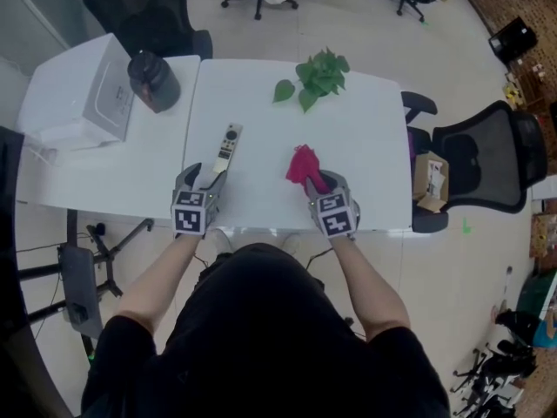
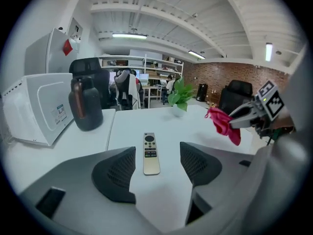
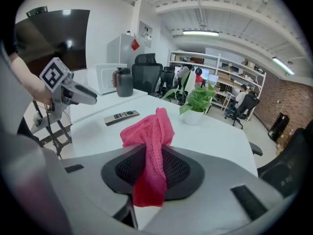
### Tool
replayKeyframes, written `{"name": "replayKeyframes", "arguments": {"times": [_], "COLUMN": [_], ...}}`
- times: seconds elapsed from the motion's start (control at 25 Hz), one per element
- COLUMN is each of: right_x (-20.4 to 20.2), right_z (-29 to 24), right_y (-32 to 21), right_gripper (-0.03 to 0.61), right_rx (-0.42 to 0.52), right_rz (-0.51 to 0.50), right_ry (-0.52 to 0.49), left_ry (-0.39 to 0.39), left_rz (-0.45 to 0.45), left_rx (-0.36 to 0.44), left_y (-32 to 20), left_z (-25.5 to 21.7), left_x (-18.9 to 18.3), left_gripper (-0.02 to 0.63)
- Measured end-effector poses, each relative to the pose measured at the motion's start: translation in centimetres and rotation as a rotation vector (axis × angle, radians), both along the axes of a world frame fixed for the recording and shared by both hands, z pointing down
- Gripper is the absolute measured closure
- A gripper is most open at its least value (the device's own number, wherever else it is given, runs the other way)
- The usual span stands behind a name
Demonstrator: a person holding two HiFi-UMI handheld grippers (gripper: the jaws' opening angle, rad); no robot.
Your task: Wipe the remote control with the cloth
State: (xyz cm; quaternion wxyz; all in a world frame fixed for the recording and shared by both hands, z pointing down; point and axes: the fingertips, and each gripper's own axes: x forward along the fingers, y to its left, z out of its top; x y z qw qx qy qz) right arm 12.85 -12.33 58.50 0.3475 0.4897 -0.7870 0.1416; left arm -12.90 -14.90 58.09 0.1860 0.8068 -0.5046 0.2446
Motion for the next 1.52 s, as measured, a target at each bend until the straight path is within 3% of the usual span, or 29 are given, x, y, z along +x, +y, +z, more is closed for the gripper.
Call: {"name": "replayKeyframes", "arguments": {"times": [0.4, 0.68, 0.84, 1.2, 1.52], "right_x": [-1.2, -1.5, -0.9, -5.6, -9.1], "right_z": [7.4, 8.7, 6.7, -7.2, -12.8], "right_y": [-1.9, -2.2, -2.4, -0.3, 1.9], "right_gripper": [0.465, 0.432, 0.417, 0.417, 0.501], "right_rx": [-0.152, -0.168, -0.106, 0.161, 0.255], "right_rz": [-0.050, -0.053, -0.037, -0.096, -0.144], "right_ry": [0.123, 0.144, 0.125, -0.108, -0.226], "left_ry": [0.053, 0.046, 0.052, 0.060, 0.045], "left_rz": [0.032, 0.048, 0.066, 0.241, 0.375], "left_rx": [0.080, 0.089, 0.099, 0.207, 0.299], "left_y": [2.6, 2.4, 2.1, 2.5, 4.2], "left_z": [-5.2, -5.4, -5.9, -9.6, -12.3], "left_x": [1.2, 1.9, 2.6, 8.0, 11.5], "left_gripper": [0.324, 0.324, 0.324, 0.341, 0.538]}}
